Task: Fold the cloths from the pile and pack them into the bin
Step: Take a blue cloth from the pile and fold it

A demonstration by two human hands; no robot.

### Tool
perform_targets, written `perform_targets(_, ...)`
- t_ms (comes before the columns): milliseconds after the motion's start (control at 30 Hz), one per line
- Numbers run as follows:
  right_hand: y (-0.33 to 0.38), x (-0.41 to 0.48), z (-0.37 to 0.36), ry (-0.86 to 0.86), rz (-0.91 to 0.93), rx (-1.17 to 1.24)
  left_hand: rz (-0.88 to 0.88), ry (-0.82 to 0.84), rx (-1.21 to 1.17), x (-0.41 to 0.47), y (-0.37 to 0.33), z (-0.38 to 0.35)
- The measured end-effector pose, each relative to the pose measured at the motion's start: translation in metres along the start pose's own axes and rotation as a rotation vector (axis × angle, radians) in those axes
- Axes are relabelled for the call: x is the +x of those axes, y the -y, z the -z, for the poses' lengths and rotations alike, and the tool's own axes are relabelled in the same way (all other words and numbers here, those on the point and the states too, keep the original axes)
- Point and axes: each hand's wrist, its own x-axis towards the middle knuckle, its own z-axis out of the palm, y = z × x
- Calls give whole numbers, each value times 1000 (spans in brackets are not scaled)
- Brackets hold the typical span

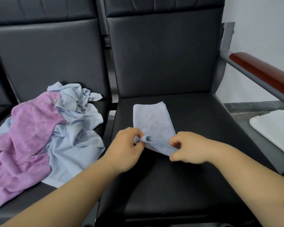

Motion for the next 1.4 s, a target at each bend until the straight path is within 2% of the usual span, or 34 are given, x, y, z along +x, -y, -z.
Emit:
perform_targets(67, -2, 1, 3, -99, -29, 86, 4, 13, 0, 2, 1, 5)
perform_targets(133, -1, -3, 11, -122, -68, 362, 100, 18, -108, 7, 4, 9)
perform_targets(233, 0, -6, 17, -39, -151, 803, 340, 112, -545, 10, 5, 15)
perform_targets(300, -2, -3, 14, -46, -182, 879, 465, 202, -667, 9, 10, 14)
perform_targets(367, -1, 2, 9, -62, -217, 901, 512, 210, -646, 7, 13, 12)
perform_targets(467, 0, 7, 3, -34, -239, 853, 519, 143, -578, 7, 15, 5)
perform_targets(700, -2, 13, -3, -54, -289, 623, 449, 147, -329, 9, 16, -3)
perform_targets(833, -5, 18, -5, -79, -293, 593, 378, 180, -207, 9, 18, -2)
perform_targets(1100, -8, 27, -10, -126, -312, 592, 269, 99, -47, 13, 26, -11)
perform_targets(1200, -7, 27, -12, -186, -300, 488, 279, 63, 103, 13, 23, -15)
perform_targets(1300, -4, 21, -8, -258, -335, 221, 310, 54, 237, 11, 18, -16)
perform_targets(1333, -5, 18, -5, -255, -360, 179, 325, 62, 245, 11, 16, -14)
perform_targets(1400, -4, 12, 1, -166, -404, 242, 353, 103, 211, 12, 12, -11)
